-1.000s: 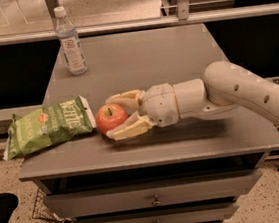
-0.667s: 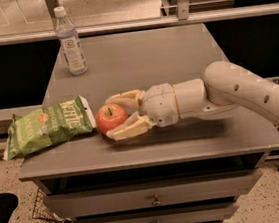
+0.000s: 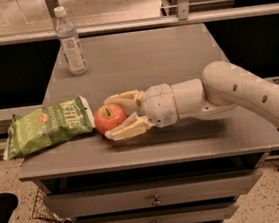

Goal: Move apple near green jalapeno chip bag

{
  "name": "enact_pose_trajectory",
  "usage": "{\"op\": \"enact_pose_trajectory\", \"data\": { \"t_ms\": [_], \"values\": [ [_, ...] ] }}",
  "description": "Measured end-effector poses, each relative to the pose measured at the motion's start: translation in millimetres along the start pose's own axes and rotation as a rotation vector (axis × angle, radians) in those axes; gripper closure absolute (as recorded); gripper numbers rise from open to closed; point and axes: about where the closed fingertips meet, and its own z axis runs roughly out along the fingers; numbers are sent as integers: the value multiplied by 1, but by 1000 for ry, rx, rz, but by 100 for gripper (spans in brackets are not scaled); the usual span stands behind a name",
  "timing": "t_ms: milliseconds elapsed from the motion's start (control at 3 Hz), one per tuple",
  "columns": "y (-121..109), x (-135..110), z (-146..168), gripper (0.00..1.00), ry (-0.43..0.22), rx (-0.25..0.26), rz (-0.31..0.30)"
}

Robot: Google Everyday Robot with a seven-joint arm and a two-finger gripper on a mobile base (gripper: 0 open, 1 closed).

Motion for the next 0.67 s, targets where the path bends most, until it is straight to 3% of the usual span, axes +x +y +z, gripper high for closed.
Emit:
{"op": "enact_pose_trajectory", "data": {
  "t_ms": [333,667],
  "values": [
    [1,-1,2,13,-1,-4,-1],
    [2,-2,4,0,-2,-8,-2]
  ]
}}
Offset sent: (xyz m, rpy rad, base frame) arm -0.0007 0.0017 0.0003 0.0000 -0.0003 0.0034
